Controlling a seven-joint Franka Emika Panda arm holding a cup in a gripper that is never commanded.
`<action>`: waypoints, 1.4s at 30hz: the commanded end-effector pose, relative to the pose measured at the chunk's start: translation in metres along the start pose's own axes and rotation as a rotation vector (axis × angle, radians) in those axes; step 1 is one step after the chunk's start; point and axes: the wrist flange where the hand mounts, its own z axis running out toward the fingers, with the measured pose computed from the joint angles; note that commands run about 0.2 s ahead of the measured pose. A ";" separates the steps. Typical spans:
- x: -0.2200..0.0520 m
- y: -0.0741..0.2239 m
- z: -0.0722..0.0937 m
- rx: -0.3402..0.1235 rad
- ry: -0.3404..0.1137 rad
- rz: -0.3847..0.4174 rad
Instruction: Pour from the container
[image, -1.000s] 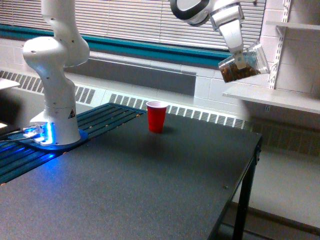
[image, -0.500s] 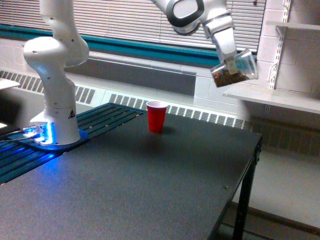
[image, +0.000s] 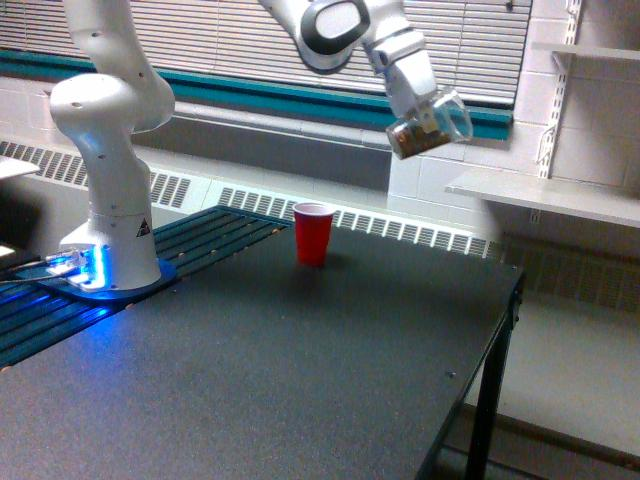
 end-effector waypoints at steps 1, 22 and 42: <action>-0.040 -0.020 -0.023 0.035 0.034 -0.089; -0.173 -0.012 -0.068 0.029 0.023 -0.252; -0.238 0.015 -0.048 -0.084 -0.100 -0.251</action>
